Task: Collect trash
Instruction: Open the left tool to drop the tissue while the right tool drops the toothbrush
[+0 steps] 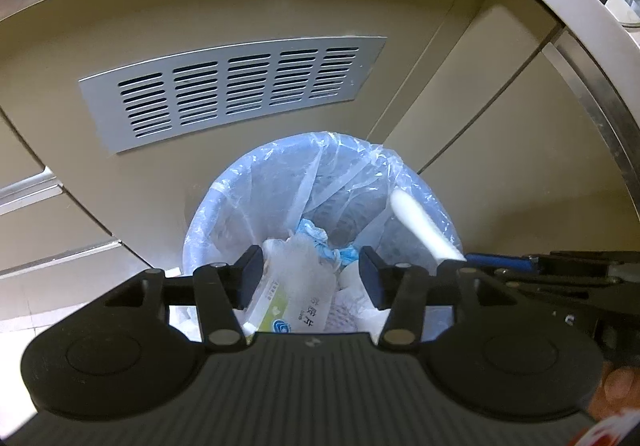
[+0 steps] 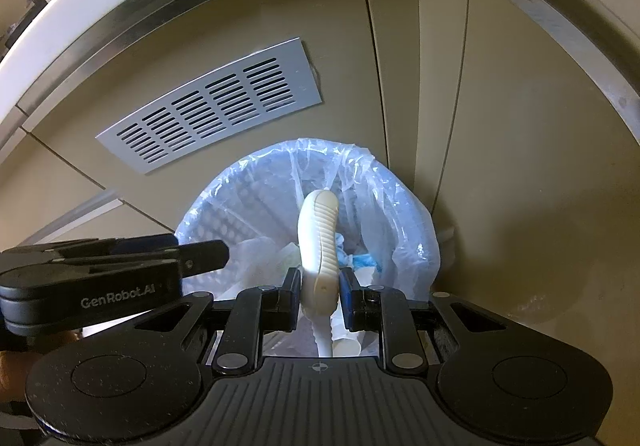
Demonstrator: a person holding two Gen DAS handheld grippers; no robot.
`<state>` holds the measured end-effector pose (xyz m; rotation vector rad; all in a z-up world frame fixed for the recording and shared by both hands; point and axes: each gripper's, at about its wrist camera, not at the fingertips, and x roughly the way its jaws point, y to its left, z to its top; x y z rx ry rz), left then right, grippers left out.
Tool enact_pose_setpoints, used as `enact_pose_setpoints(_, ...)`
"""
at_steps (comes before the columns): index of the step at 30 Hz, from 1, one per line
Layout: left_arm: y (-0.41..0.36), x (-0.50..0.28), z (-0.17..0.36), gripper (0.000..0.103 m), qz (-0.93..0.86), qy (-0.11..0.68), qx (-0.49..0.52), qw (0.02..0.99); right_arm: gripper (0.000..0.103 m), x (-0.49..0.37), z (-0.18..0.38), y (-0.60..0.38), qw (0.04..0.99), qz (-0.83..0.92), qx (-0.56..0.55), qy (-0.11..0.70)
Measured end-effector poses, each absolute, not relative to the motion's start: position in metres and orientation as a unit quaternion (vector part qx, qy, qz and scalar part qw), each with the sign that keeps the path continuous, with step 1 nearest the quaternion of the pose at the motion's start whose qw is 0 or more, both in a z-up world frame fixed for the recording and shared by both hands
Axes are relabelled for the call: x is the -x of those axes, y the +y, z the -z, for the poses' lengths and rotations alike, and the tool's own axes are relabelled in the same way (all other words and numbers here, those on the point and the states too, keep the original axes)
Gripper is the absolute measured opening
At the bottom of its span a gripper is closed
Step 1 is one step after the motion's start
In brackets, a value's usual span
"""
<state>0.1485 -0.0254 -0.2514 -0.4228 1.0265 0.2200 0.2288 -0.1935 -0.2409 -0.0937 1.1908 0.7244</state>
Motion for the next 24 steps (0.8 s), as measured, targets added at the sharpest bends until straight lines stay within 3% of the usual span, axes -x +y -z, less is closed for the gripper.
enact_pose_setpoints(24,-0.019,-0.135,0.248,0.048,-0.114,0.493,0.201,0.839,0.021,-0.23,0.242,-0.183,0.765,-0.334,0.036,0.55)
